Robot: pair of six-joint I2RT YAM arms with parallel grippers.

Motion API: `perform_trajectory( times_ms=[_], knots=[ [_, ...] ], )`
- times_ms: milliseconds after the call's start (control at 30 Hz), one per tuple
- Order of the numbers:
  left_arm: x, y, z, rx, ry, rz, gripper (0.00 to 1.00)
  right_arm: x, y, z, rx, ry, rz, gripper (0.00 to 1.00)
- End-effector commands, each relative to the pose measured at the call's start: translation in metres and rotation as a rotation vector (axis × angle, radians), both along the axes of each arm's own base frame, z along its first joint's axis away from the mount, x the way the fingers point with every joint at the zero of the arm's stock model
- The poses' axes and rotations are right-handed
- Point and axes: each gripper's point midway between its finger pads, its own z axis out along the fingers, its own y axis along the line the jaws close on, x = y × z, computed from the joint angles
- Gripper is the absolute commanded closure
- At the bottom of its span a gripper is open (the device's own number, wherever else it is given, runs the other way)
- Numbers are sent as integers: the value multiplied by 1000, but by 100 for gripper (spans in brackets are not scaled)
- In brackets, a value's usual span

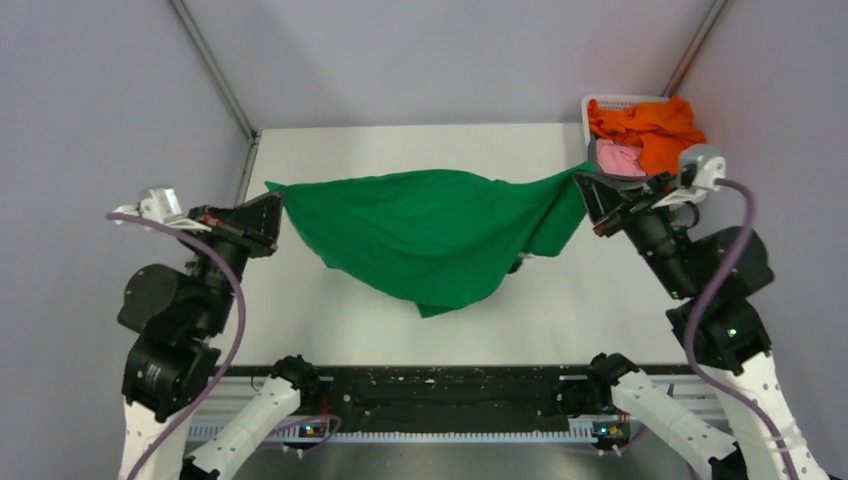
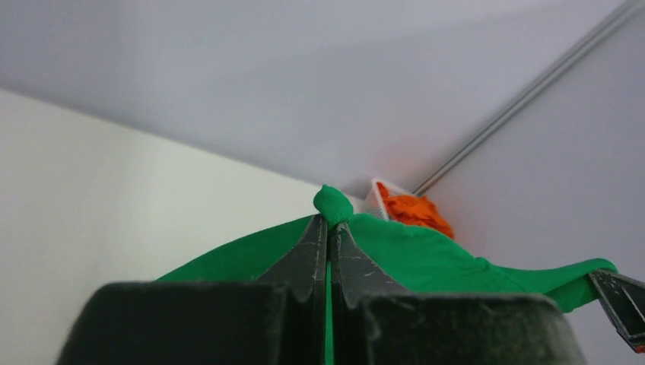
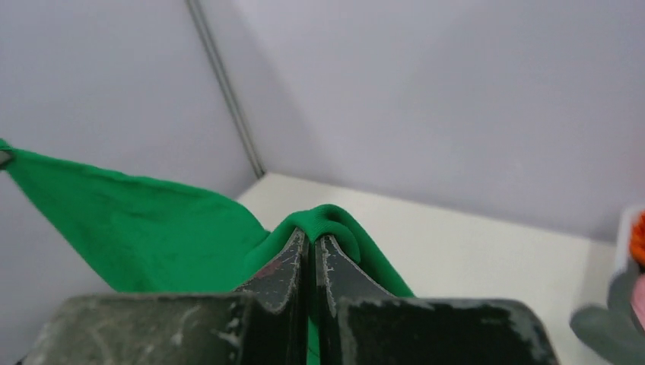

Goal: Fold and stack the t-shirts
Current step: Flatten out the tshirt

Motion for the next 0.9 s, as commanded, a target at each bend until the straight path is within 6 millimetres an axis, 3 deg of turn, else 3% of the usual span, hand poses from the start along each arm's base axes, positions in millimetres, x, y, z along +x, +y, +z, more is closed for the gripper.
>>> perform_trajectory(
  times_ms=[0, 167, 300, 433, 533, 700, 867],
  knots=[
    [-42, -7, 79, -6, -243, -129, 100, -63, 14, 101, 45, -280, 230, 100],
    [-73, -7, 125, 4, -368, -189, 100, -103, 11, 162, 72, -439, 311, 100],
    [-87, -5, 148, 6, -428, -204, 100, -122, 4, 195, 71, -519, 318, 100],
    [-78, -2, 150, 7, -415, -164, 100, -109, -1, 203, 64, -513, 254, 100],
    [-45, 2, 135, 8, -338, -78, 100, -81, -1, 195, 50, -471, 177, 100],
    [43, 16, 80, 45, -129, 179, 100, -4, -4, 155, 12, -366, -31, 100],
    [143, 38, -14, 193, 156, 544, 100, 107, -13, 73, -130, -244, -348, 100]
  ],
)
